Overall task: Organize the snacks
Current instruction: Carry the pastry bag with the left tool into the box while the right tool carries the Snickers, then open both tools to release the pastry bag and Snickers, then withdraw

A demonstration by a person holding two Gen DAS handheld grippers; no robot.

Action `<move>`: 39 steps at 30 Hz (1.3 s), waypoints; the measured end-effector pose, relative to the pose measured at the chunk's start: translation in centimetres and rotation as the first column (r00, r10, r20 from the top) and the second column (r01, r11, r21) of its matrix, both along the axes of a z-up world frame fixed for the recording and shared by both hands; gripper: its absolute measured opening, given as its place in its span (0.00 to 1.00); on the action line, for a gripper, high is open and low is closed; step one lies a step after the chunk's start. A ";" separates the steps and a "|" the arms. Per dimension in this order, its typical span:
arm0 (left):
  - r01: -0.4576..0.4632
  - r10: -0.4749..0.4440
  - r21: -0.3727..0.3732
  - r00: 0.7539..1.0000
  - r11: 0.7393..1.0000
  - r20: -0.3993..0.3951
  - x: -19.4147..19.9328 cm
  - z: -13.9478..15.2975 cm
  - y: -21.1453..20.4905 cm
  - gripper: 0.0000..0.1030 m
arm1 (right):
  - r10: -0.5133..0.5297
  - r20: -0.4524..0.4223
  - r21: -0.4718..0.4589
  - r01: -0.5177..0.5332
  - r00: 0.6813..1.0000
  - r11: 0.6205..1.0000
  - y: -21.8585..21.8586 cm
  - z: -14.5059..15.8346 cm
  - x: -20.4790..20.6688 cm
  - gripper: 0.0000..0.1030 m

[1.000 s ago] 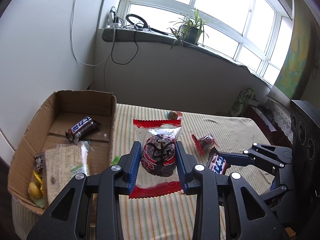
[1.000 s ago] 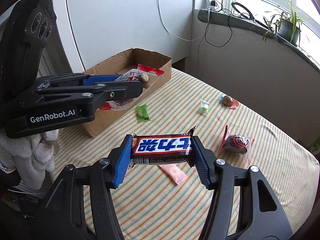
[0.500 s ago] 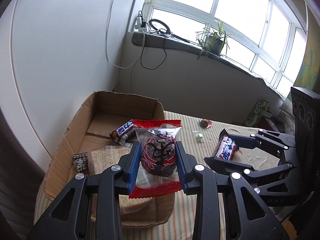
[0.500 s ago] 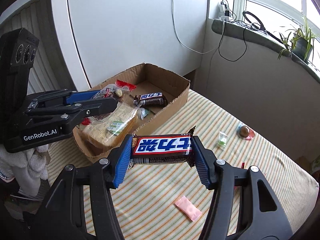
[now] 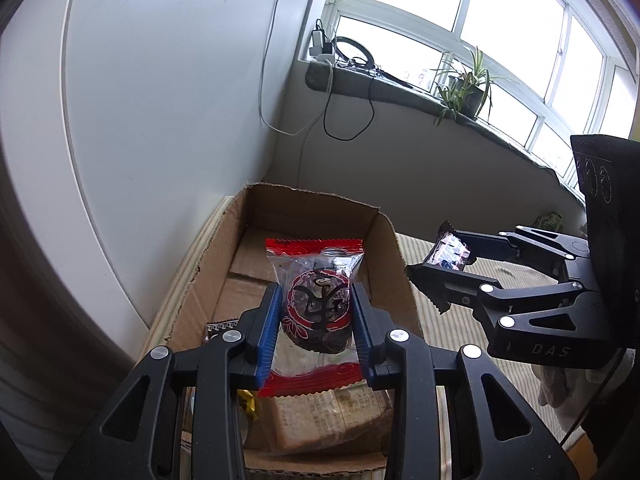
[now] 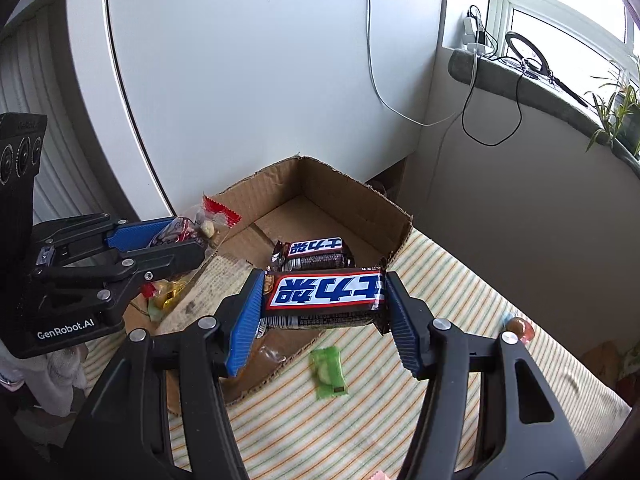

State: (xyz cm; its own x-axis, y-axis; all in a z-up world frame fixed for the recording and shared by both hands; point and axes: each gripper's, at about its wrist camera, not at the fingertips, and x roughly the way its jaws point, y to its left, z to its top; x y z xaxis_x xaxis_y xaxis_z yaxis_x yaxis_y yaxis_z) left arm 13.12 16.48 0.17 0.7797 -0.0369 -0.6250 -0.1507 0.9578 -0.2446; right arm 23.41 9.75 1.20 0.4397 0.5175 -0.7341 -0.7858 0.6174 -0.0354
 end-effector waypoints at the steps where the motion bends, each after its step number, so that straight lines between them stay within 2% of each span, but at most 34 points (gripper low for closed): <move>1: -0.003 0.003 0.002 1.000 1.000 -0.003 0.3 -0.1 0.2 0.31 | 0.001 -0.003 -0.002 -0.001 1.000 1.000 0.4 -0.1 0.4 0.60; 14: -0.034 0.035 0.007 0.999 0.999 -0.041 2.7 -1.8 1.8 0.31 | 0.012 -0.061 -0.025 -0.013 0.998 1.000 4.1 -3.0 5.1 0.60; 21: -0.044 0.045 0.020 0.997 0.999 -0.055 3.0 -2.2 2.4 0.31 | 0.018 -0.075 -0.036 -0.021 0.997 0.999 5.2 -4.3 6.2 0.60; 23: -0.047 0.048 0.018 0.997 0.999 -0.060 3.1 -2.3 2.5 0.32 | 0.017 -0.074 -0.040 -0.020 0.997 0.999 5.4 -4.5 6.3 0.63; 28: -0.058 0.058 0.009 0.996 0.998 -0.061 3.0 -2.3 2.7 0.32 | 0.023 -0.040 -0.045 -0.025 0.999 0.999 5.7 -4.2 5.8 0.74; 39: -0.063 0.063 0.021 0.997 0.998 -0.041 2.2 -1.3 2.5 0.32 | 0.018 -0.019 -0.033 -0.019 1.000 0.999 4.8 -2.8 4.8 0.75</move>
